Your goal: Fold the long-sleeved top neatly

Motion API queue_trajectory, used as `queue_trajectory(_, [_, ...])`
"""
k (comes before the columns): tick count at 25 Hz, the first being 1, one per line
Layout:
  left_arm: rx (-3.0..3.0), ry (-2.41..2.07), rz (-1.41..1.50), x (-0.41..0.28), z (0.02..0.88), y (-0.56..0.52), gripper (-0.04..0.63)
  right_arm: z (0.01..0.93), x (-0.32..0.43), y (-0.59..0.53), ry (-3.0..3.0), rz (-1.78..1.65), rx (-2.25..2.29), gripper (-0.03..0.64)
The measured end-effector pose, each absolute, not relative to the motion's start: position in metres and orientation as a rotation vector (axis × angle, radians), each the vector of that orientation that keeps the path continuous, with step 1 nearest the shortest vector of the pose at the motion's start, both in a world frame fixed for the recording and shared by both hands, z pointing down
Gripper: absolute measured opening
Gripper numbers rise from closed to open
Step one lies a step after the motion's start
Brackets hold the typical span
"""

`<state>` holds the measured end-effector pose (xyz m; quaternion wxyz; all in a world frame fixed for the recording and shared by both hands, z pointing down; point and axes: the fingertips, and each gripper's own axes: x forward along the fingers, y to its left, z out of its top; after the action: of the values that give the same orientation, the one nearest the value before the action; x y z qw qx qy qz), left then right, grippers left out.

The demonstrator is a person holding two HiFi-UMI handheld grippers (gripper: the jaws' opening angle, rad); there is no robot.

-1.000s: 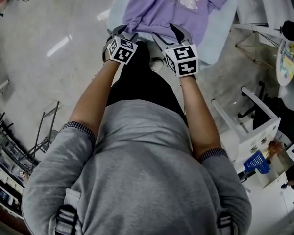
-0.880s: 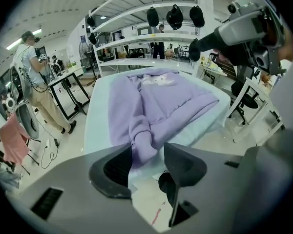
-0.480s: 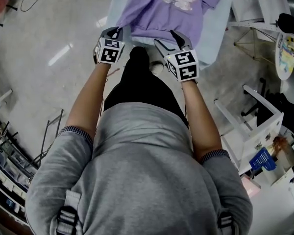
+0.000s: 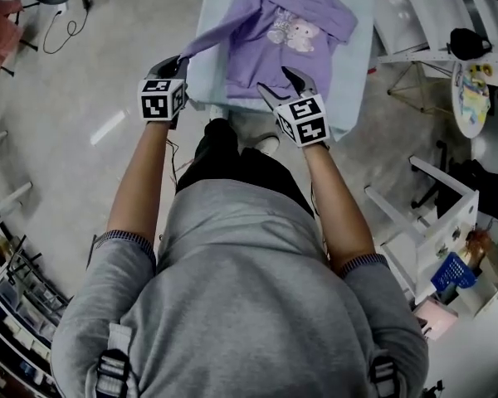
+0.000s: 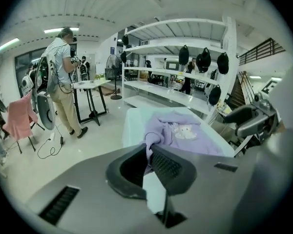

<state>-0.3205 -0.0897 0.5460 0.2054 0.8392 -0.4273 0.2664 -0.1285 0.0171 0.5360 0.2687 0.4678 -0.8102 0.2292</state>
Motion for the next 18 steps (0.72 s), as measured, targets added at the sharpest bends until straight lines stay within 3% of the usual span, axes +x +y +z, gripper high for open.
queue_trajectory(18, [2.177,-1.200,0.486,-0.407,0.504,-0.233,0.034,0.507,-0.136,-0.095,-2.106,0.598,1.323,0.311])
